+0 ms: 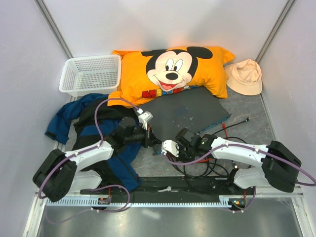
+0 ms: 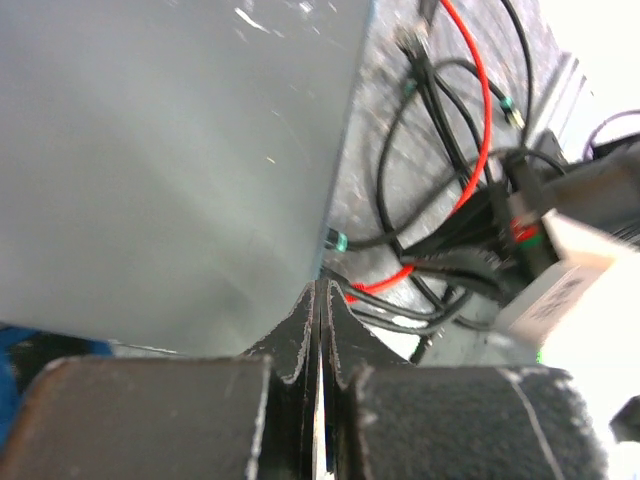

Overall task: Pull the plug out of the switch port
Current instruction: Pull the connector from the switch port, then place the connector at the corner of the board.

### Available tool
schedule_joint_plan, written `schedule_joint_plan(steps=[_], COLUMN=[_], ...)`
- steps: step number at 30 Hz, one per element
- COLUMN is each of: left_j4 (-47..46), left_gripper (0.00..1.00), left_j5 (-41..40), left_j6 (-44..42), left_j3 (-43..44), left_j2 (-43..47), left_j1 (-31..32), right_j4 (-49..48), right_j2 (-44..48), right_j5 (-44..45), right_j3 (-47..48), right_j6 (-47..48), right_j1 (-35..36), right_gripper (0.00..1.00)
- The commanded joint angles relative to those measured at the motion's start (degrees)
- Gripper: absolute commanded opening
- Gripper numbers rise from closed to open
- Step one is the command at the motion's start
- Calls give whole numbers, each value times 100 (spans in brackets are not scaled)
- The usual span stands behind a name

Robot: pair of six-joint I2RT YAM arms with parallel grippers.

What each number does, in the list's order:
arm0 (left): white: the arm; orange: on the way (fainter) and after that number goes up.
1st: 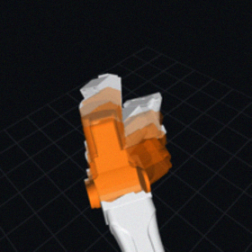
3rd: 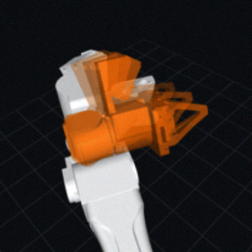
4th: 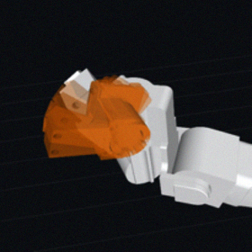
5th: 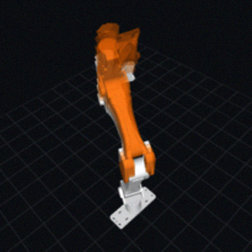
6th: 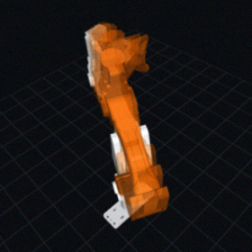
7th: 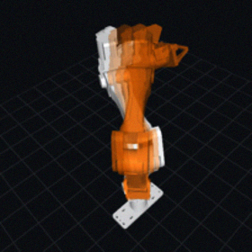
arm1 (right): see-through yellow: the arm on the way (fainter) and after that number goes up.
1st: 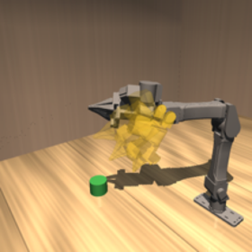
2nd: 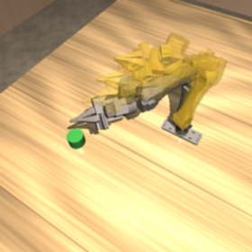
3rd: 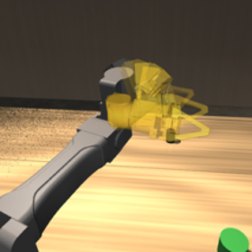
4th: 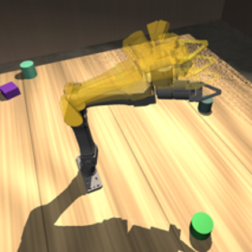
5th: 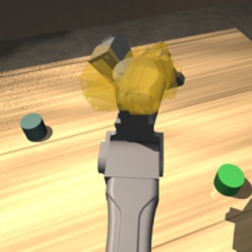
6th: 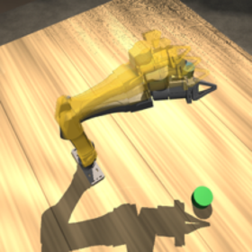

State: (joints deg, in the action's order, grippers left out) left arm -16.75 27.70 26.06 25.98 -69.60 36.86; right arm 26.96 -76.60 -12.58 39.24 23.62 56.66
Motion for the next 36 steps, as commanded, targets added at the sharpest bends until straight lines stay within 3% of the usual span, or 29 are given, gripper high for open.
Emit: schedule_joint_plan(steps=[1,13,22,29,34,36], left_j4=[-372,-706,-627,-566,-557,-557], left_gripper=[2,2,2,2,2,2], left_j5=[604,78,-678,-1109,-1197,-1197], left_j6=[-144,-514,-699,-822,-1015,-1033], left_j3=[-84,-348,-514,-541,-488,-444], left_j2=[-149,-326,-431,-537,-475,-475], left_j1=[364,524,498,427,313,234], right_j4=[274,1082,2031,2261,2095,1893], right_j2=[330,250,1164,1630,1561,1455], right_j5=[-130,168,642,1379,1942,2545], right_j3=[522,724,1506,2025,2903,3210], right_j6=[46,381,741,592,618,801], right_j1=[-76,-656,-1368,-2535,-3336,-3688], right_gripper=[4,0,1,1,0,0])
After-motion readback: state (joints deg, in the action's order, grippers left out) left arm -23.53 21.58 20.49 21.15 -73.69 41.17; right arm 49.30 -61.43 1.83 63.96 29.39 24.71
